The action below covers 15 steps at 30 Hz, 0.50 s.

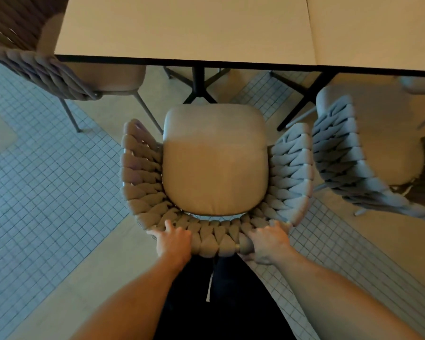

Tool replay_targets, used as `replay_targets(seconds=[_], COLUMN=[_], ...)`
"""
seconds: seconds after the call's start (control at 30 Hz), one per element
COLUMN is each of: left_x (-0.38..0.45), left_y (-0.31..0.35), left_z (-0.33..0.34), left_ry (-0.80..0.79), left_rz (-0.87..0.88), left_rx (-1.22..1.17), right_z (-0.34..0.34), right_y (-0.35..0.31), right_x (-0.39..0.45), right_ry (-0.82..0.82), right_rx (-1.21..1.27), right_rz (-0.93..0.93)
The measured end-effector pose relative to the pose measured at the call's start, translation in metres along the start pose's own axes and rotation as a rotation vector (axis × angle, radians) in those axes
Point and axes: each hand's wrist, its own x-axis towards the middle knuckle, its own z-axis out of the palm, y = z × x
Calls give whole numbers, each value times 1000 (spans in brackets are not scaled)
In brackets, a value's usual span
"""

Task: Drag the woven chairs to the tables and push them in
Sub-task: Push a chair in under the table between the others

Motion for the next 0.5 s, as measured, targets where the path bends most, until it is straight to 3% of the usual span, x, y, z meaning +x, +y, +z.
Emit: replay_targets(seconds=[0.5], left_x=[59], left_y=[14], left_z=[-87], left_ry=[99], left_rz=[-40], left_rx=[-34], right_z=[-63], right_y=[74], right_x=[42], right_ry=[78], right_rx=[-31], right_rz=[-9])
